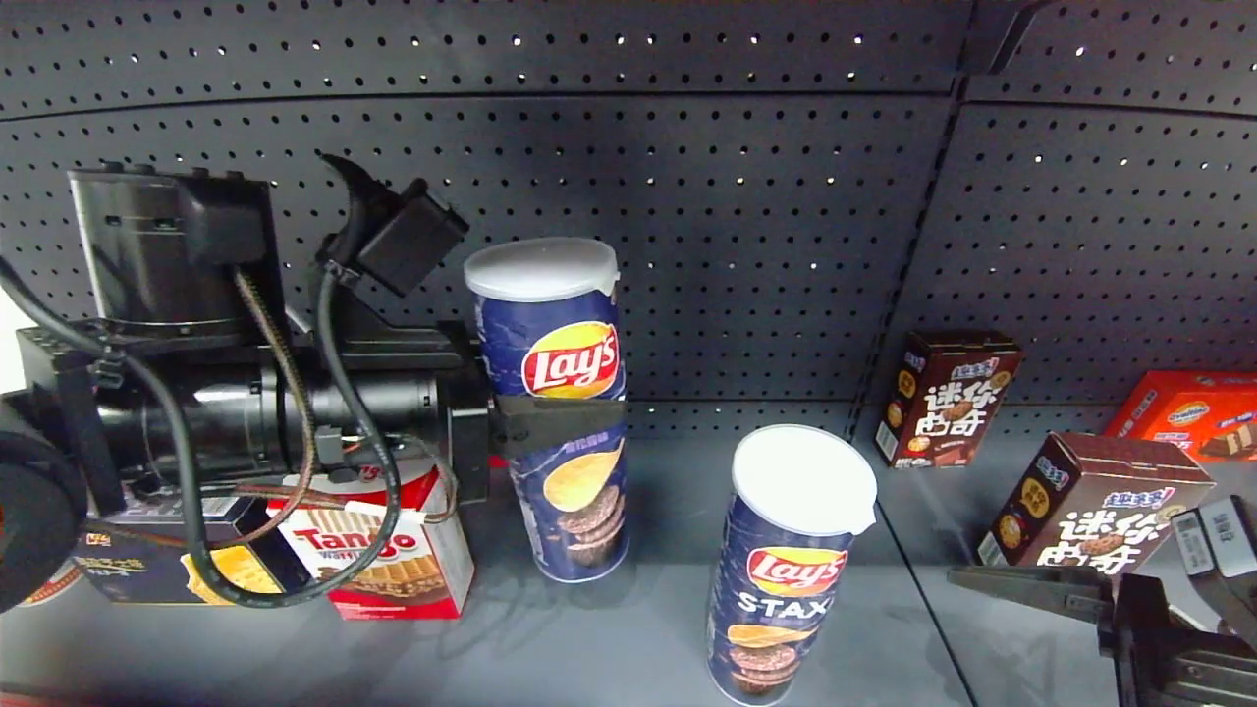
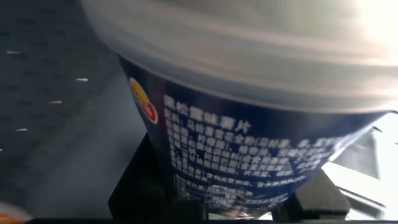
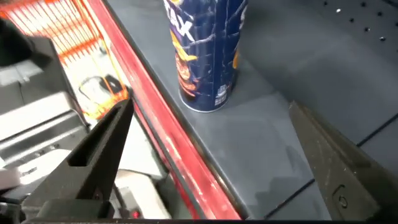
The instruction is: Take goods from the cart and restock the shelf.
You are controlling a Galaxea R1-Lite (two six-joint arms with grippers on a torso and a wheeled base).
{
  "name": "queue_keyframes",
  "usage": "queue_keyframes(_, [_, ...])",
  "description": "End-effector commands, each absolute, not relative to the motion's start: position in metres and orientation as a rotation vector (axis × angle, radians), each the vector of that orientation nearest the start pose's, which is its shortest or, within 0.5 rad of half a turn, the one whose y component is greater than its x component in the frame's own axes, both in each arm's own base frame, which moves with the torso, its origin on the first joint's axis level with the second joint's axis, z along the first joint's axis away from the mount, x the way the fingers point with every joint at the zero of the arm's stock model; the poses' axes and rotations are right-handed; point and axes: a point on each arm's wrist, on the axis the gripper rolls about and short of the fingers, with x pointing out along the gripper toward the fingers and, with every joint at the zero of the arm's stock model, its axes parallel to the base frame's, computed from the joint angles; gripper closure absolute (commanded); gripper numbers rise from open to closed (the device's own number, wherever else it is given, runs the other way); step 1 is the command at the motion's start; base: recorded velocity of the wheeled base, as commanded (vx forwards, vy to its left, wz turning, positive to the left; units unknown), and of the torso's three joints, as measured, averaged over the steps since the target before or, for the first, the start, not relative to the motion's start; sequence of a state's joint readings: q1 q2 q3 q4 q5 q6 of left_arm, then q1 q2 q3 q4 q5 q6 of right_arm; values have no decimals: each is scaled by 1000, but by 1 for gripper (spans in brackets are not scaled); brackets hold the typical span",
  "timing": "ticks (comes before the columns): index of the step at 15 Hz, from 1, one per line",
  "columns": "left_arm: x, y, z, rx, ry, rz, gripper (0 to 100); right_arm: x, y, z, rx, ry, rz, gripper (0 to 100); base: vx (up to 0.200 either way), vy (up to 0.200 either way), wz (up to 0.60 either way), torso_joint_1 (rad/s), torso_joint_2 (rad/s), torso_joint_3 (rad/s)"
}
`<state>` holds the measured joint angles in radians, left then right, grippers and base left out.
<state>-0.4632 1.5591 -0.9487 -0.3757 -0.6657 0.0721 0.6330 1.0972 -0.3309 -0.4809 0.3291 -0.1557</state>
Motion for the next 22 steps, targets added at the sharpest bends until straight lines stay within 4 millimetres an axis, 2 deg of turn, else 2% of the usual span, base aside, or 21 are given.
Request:
queue_keyframes(1, [266,-150,223,77,231,-1153,100,103,85,178,-182,178,977,0,0,0,0,0,0,0])
queue_keyframes(4, [284,-156,217,85,227,-1201,100,104,85,179,-182,177,977,0,0,0,0,0,0,0])
queue_keyframes(6, [306,-166,220,87,203,-1198,100,105,86,179,-180,179,976,0,0,0,0,0,0,0])
queue_keyframes(7, [311,-169,222,86,198,-1200,100,105,86,179,-180,179,976,0,0,0,0,0,0,0])
queue_keyframes(14, [356,-189,196,106,147,-1243,100,106,86,179,-166,189,970,0,0,0,0,0,0,0])
queue_keyframes(19, [373,-198,183,104,151,-1242,100,107,87,178,-167,196,971,0,0,0,0,0,0,0])
queue_keyframes(22, [383,-193,180,104,149,-1223,100,108,87,177,-168,201,972,0,0,0,0,0,0,0])
